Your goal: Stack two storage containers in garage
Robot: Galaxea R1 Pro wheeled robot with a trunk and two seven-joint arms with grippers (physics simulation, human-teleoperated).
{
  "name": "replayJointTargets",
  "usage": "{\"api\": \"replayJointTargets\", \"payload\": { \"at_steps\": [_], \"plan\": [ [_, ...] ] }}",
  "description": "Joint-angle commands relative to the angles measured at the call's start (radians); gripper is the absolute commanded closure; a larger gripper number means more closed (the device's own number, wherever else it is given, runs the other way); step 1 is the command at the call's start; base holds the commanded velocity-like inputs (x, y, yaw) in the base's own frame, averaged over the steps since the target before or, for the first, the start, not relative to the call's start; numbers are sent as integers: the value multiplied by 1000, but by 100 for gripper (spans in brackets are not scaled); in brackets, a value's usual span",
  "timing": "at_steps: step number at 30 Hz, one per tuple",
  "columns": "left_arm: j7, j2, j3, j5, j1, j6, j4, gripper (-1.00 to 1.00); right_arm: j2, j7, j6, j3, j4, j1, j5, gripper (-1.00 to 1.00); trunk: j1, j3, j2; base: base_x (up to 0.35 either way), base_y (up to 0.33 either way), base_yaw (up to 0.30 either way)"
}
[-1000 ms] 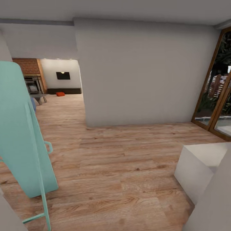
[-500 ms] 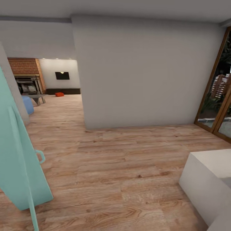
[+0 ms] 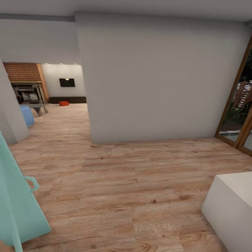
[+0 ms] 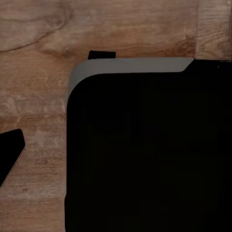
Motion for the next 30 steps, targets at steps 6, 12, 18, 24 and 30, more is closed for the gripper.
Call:
{"api": "replayJointTargets", "payload": {
  "at_steps": [6,12,18,24,30],
  "plan": [
    [0,0,1,4,0,-3,0,-100,3,-2,-2,9,0,0,-11,-100,1,-1,0,322,0,-33],
    [0,0,1,4,0,-2,0,-100,5,-2,-2,8,0,0,-10,-100,1,-1,0,322,0,-142],
    [0,0,1,4,0,-1,0,-100,4,-2,-3,9,0,0,-10,-100,1,-1,0,322,0,-19],
    [0,0,1,4,0,-1,0,-100,3,-2,-3,10,0,0,-10,-100,1,-1,0,322,0,-2],
    [0,1,1,4,0,0,0,-100,1,-2,-3,10,0,0,-10,-100,1,-1,0,322,0,0]
  ]
}}
